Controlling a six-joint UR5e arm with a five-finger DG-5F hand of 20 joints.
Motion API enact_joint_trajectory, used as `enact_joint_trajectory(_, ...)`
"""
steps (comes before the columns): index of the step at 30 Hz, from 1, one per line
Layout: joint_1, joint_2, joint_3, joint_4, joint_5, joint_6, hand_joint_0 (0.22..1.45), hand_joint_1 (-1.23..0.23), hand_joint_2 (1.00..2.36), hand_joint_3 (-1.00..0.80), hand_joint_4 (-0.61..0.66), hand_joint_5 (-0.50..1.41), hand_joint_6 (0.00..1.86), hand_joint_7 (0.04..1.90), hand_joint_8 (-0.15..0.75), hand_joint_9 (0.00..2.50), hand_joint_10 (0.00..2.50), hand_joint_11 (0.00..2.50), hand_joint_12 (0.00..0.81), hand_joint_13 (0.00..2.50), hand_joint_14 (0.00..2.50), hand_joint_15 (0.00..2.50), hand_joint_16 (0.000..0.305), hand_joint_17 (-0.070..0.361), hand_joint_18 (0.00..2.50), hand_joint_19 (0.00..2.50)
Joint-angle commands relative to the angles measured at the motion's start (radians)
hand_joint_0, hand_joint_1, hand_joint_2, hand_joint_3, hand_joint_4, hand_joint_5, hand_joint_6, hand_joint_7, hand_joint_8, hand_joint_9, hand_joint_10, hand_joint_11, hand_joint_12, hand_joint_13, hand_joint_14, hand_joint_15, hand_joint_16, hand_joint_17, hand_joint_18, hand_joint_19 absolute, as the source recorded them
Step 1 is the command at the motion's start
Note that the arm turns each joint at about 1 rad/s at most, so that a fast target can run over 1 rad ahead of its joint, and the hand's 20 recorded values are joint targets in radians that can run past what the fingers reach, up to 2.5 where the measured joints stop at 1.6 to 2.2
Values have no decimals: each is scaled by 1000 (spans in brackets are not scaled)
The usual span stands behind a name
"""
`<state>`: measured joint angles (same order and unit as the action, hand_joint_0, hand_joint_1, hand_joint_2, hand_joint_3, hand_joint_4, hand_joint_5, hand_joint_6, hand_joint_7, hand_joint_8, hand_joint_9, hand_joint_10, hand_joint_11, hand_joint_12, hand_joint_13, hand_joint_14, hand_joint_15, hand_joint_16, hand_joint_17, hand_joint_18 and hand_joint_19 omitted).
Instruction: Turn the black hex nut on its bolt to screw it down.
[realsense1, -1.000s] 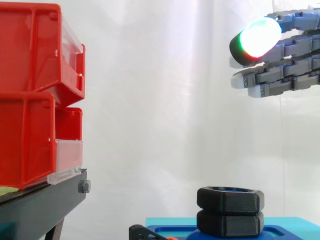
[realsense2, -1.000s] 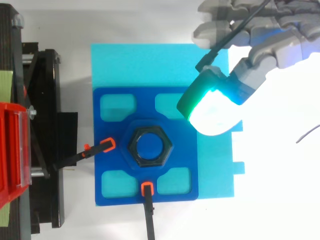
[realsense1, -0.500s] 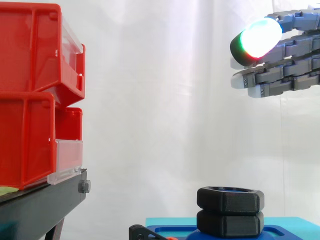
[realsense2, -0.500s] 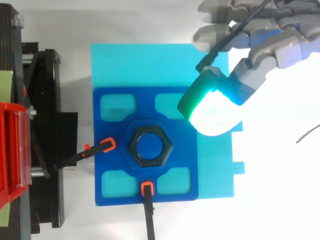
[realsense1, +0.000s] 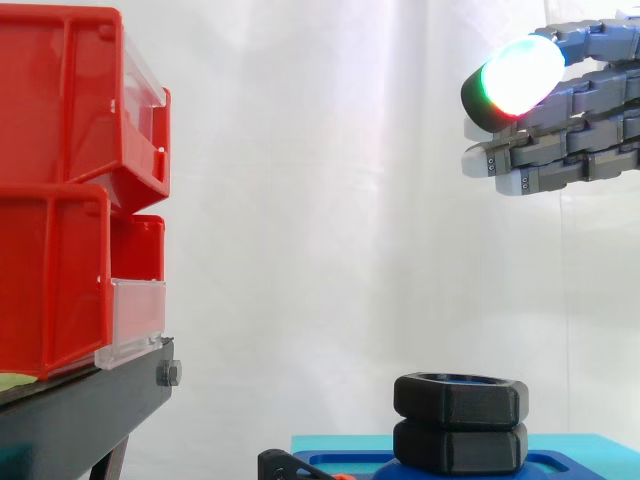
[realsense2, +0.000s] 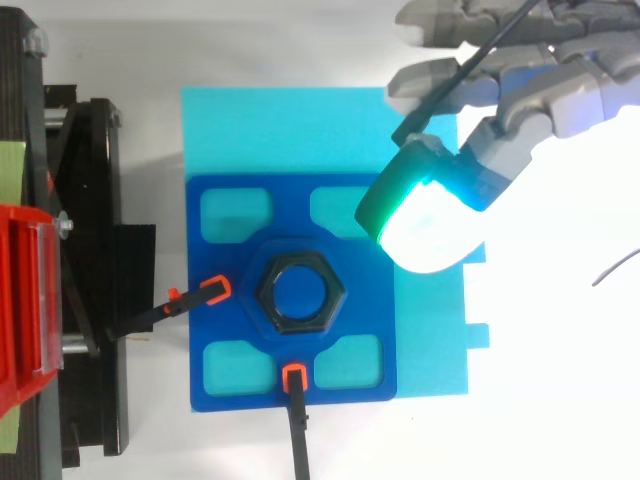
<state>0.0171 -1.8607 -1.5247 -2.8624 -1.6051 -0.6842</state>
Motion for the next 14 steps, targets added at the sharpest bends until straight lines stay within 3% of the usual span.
enact_joint_trajectory(1, 0, 0, 0, 0, -1, 0, 459, -328, 1000, -500, -84, -300, 501, 539, 57, 188, 0, 0, 306, 0, 0, 0, 56, 125, 0, 0)
enact_joint_trajectory(14, 0, 0, 0, 0, -1, 0, 458, -315, 1000, -500, -69, -300, 500, 548, 25, 177, 0, 0, 307, 0, 0, 0, 55, 125, 0, 0)
